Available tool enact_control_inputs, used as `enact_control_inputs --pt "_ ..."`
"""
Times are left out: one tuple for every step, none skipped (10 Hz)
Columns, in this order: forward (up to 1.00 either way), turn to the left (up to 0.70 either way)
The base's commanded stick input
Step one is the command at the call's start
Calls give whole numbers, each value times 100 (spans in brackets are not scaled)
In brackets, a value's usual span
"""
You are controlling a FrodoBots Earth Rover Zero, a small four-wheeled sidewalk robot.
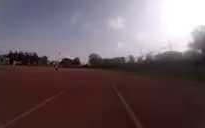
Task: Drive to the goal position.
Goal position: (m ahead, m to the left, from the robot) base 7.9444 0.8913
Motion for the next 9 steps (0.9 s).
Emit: enact_control_inputs --pt "70 0" --pt "70 0" --pt "70 0" --pt "70 0" --pt "70 0" --pt "70 0" --pt "70 0" --pt "70 0" --pt "70 0"
